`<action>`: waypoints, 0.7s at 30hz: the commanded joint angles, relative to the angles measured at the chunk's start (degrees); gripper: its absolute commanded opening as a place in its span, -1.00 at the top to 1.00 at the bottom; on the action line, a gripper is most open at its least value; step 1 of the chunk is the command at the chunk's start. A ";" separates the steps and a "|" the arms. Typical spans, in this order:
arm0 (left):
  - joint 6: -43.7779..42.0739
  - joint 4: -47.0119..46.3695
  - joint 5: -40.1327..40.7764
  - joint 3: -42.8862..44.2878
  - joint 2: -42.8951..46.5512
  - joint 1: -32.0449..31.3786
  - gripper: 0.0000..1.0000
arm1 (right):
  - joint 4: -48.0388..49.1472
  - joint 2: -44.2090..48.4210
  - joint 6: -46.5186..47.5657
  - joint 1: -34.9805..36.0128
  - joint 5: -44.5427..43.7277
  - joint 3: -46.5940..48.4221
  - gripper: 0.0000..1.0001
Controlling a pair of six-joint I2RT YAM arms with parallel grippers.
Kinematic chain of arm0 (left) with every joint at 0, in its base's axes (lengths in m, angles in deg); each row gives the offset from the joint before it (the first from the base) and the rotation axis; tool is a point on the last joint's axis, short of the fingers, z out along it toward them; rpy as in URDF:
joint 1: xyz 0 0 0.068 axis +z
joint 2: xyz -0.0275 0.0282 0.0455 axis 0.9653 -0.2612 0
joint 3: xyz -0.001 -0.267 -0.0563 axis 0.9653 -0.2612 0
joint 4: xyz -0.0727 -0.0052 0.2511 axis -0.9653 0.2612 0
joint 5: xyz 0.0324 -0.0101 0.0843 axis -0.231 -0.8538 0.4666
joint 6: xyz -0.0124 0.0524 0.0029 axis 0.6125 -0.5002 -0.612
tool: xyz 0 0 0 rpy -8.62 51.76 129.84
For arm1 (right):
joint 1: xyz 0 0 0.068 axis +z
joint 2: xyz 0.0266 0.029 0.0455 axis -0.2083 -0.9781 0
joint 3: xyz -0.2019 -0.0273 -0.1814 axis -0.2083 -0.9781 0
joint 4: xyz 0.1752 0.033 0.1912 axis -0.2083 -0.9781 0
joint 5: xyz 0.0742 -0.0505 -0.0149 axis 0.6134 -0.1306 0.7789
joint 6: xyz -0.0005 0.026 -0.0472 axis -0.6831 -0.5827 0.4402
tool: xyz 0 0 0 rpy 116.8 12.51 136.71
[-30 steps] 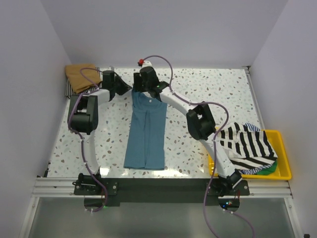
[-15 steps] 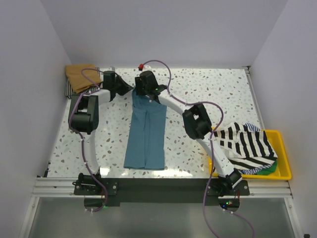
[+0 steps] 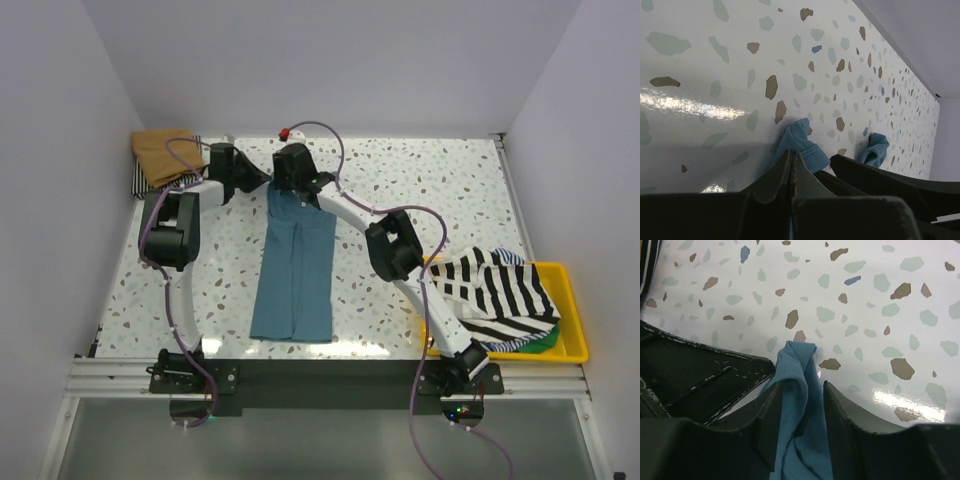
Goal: Fold and stack the tank tops
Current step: Fold the tank top
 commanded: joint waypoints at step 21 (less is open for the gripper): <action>-0.17 -0.96 -0.50 3.88 -3.25 -1.86 1.00 | 8.10 5.37 -6.10 -1.16 -4.75 -7.61 0.21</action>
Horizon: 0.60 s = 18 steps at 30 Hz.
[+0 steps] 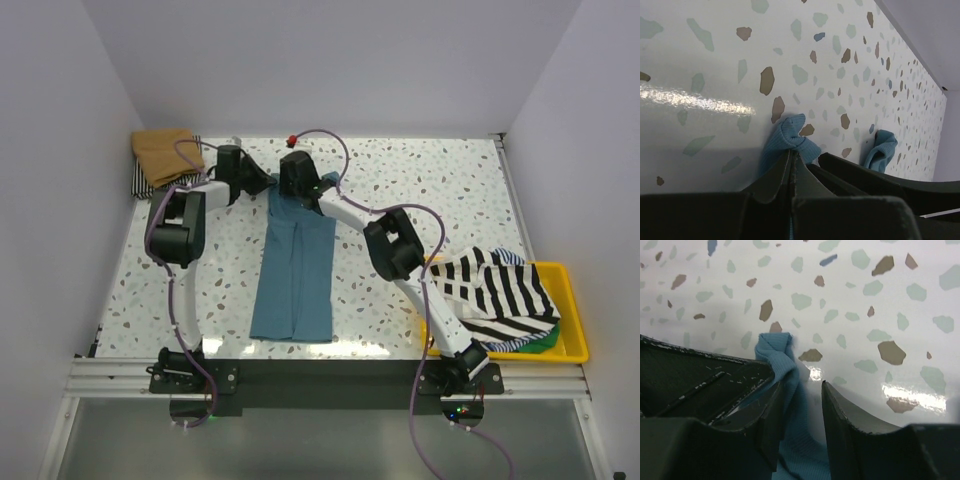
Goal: Fold and stack the tank tops
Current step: Fold the tank top
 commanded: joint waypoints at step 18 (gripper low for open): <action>0.18 12.97 18.89 8.57 -4.98 -3.38 1.00 | 1.44 9.85 -2.98 -2.31 1.18 -5.54 0.27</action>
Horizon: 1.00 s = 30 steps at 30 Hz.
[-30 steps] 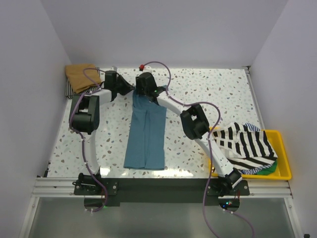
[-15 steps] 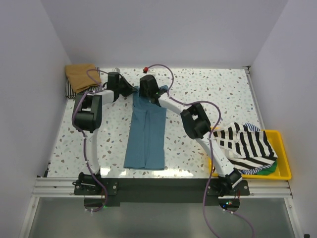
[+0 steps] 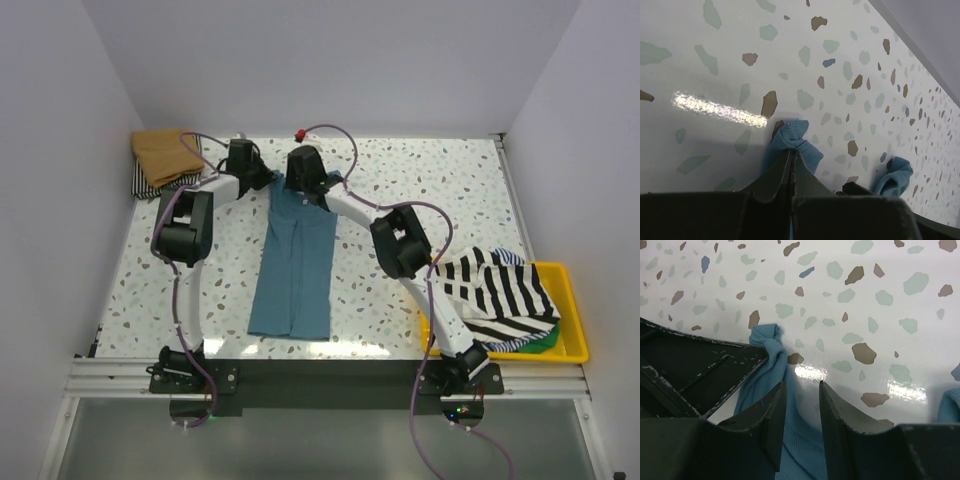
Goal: Fold and stack the tank tops
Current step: Fold the tank top
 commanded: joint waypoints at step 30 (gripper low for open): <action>-6.89 -13.39 2.74 -5.80 14.22 -3.97 -0.26 | -16.42 36.02 -3.80 -1.75 4.86 -31.34 0.12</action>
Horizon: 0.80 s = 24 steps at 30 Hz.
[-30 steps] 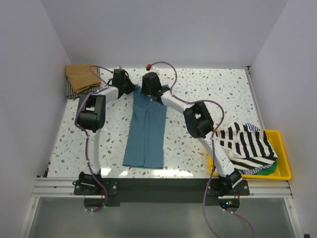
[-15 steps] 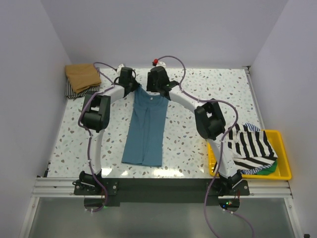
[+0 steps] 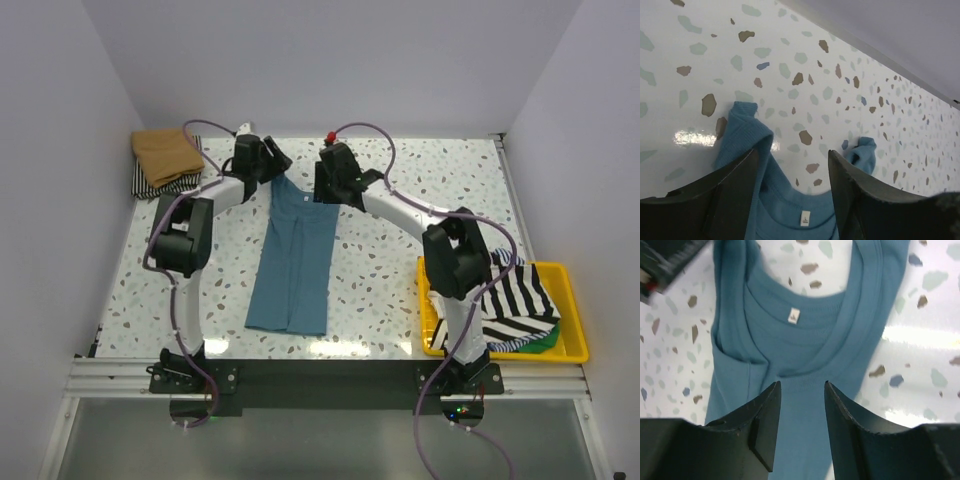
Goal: Fold and stack the tank tops
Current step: Fold the tank top
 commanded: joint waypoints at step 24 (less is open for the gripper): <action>8.19 38.70 14.06 -57.42 71.38 -9.58 0.03 | -1.83 34.80 -24.36 21.70 6.90 -49.21 0.12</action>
